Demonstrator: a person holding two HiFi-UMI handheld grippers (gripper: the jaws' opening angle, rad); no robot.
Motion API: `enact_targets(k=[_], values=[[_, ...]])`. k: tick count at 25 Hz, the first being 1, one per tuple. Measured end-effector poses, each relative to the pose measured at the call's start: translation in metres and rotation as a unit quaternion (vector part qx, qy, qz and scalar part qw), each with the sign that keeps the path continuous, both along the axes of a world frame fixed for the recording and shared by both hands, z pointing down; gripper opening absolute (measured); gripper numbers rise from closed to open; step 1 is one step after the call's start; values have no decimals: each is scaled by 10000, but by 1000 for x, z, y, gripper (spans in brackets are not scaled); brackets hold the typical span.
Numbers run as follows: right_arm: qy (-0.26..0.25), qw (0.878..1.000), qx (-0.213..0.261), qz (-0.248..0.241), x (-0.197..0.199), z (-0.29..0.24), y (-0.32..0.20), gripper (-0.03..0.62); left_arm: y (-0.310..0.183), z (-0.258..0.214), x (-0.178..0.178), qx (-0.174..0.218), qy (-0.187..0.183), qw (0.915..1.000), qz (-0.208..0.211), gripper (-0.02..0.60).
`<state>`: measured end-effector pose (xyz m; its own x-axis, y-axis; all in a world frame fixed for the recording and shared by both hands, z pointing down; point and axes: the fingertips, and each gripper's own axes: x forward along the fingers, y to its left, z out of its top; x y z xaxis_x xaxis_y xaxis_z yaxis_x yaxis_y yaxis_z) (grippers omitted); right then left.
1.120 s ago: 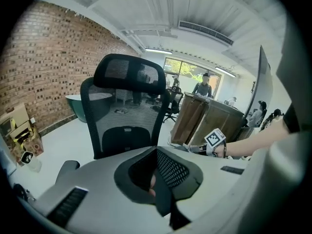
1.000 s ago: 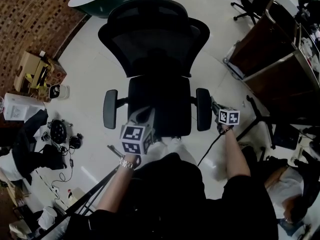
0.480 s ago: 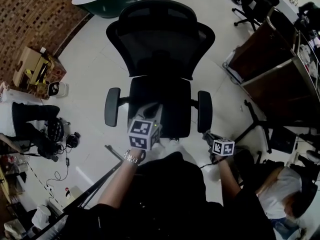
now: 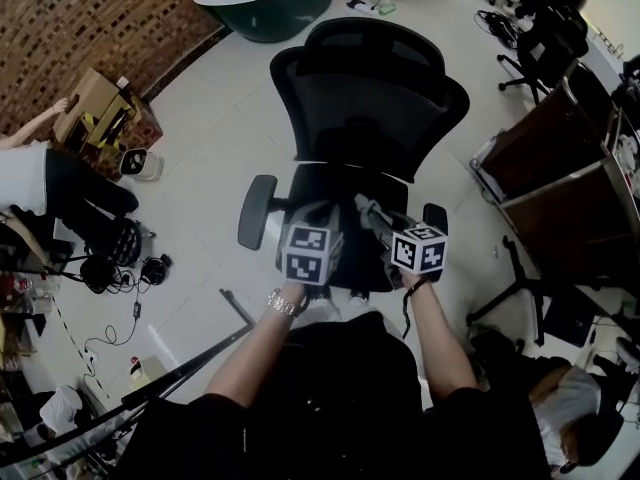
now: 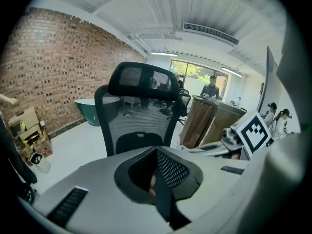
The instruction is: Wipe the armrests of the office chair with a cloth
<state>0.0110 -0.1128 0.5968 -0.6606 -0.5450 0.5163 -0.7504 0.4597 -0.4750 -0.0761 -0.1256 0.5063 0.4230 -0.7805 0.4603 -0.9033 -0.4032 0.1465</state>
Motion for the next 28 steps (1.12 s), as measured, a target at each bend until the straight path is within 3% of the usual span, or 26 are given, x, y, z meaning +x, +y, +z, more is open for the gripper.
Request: enact_targets(k=[4, 8, 17, 28], values=[[352, 9991, 78, 222, -36, -17, -25, 58, -8, -5, -27, 104, -70, 9992, -377, 6], [741, 9965, 81, 389, -43, -19, -26, 58, -11, -9, -39, 181, -94, 9981, -579, 6], [1209, 9912, 182, 510, -30, -23, -31, 58, -24, -8, -29, 215, -22, 9986, -491, 6], [1178, 9902, 311, 685, -7, -42, -31, 58, -27, -16, -1, 234, -17, 9993, -285, 6]])
